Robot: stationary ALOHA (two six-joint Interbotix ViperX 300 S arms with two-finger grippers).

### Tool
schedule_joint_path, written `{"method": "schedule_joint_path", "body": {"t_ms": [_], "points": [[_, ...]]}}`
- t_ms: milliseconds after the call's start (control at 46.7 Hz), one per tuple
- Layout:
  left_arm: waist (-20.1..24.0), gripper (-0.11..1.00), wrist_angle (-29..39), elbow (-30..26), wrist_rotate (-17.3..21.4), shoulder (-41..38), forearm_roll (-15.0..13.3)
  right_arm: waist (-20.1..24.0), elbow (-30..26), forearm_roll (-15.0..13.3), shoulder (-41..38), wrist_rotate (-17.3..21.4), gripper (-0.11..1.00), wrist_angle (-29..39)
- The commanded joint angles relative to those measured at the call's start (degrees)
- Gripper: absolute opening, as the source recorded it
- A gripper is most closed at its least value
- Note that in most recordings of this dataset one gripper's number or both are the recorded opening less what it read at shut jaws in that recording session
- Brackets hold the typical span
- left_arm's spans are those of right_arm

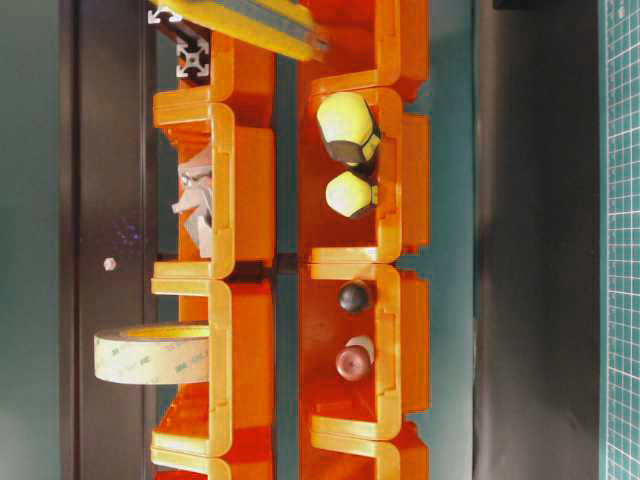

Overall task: Pick cutter from container rack with right arm.
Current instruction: 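Pull the yellow cutter out of the rack with the right gripper, then carry the cutter over the mat center and lower it down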

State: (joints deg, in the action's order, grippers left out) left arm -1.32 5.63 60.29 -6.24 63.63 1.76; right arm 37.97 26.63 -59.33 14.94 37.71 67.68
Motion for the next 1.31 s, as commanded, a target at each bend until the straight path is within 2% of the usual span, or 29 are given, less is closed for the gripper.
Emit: {"method": "schedule_joint_path", "body": {"t_ms": [0,257,471,707,1113,1285], "points": [[0.3,0.00,-0.4,-0.9,-0.2,0.0,0.2,3.3,-4.7,-0.7,-0.2,-0.2,0.27,1.8],[-0.2,0.00,-0.5,-1.5,-0.1,1.5,0.2,10.1,-13.6,-0.6,-6.6,-0.4,0.27,1.9],[-0.2,0.00,0.5,-1.8,0.0,2.1,0.2,10.3,-16.3,-0.7,-12.7,-1.5,0.27,-3.4],[-0.2,0.00,0.6,-1.9,-0.1,2.7,0.2,5.9,-12.5,-0.7,-17.0,-1.1,0.27,-14.6],[-0.9,0.00,1.0,-1.8,-0.1,2.4,0.2,-7.8,-5.0,-0.7,-22.6,-1.2,0.27,-36.4],[-0.5,0.00,1.1,-1.8,-0.1,2.5,0.2,-11.6,-4.1,-2.5,-23.9,-1.2,0.27,-41.3]]}}
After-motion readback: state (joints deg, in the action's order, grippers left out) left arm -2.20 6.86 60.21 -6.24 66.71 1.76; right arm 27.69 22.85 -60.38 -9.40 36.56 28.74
